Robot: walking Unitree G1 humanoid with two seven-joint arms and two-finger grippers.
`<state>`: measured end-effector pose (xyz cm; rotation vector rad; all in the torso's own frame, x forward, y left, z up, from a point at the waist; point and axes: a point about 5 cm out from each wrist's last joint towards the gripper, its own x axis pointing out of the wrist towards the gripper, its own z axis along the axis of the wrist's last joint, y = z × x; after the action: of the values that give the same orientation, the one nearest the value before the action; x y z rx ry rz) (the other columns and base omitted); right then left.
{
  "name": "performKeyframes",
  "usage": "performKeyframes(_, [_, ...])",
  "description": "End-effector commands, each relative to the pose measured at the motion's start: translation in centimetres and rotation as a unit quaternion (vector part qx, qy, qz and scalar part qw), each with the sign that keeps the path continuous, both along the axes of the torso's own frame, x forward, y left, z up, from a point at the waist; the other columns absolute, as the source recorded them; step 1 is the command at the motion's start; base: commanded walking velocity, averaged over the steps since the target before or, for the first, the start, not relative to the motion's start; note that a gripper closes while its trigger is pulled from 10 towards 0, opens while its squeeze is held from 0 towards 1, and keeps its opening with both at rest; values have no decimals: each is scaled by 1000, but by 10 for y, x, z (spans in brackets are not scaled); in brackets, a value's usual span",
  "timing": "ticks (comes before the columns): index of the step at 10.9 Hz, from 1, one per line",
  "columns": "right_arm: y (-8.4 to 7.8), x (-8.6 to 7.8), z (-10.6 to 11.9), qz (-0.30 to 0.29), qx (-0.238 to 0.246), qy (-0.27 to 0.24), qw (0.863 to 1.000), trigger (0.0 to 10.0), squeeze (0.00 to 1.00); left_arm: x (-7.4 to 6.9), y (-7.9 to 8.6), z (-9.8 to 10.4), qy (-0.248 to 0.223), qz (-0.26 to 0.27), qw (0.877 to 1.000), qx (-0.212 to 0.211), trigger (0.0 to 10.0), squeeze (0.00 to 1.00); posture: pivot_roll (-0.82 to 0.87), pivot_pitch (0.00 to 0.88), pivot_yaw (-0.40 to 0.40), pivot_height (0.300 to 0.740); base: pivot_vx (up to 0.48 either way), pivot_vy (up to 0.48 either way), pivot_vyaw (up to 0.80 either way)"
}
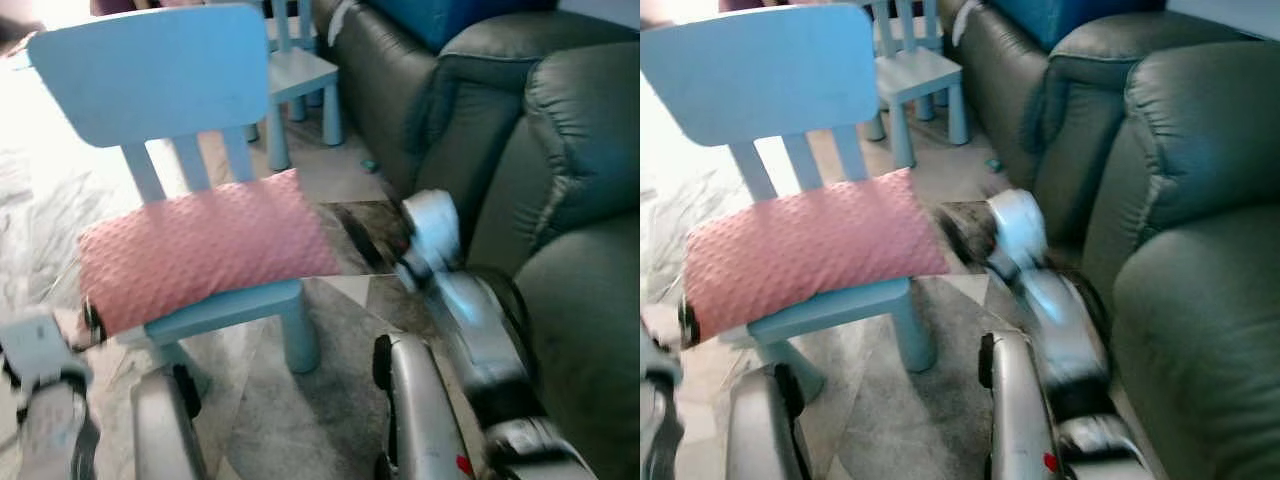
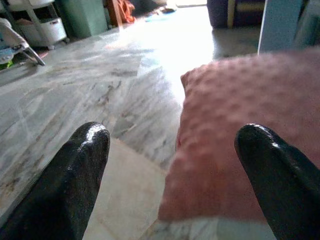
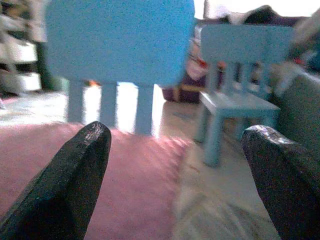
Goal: Move the pillow to the sofa
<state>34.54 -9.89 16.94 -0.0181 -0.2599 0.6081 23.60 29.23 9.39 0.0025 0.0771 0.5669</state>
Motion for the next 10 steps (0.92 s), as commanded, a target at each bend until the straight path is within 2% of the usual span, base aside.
performKeyframes(1, [4,-1,-1,15,11,17,1000,10000,0,-2,14,0,0,34,999,-11,10000,0,-156,129,35,360,0,0,0])
performKeyframes(3, [16,-2,12,36,31,27,999,10000,0,6,33,5,-22,78,996,-46,10000,0,-163,151,38,360,0,0,0])
performKeyframes(5, [27,1,13,63,42,51,996,10000,0,17,51,16,-42,101,991,-70,10000,0,-167,176,45,360,0,0,0])
performKeyframes(8, [27,14,14,65,24,70,995,10000,0,40,55,20,-44,66,990,-119,10000,0,-151,210,41,360,0,0,0])
performKeyframes(9, [28,24,12,61,4,82,995,10000,0,50,59,22,-40,54,989,-135,10000,0,-151,227,46,360,0,0,0])
performKeyframes(10, [29,32,16,53,12,84,995,10000,0,58,61,23,-44,49,985,-162,10000,0,-155,242,46,360,0,0,0])
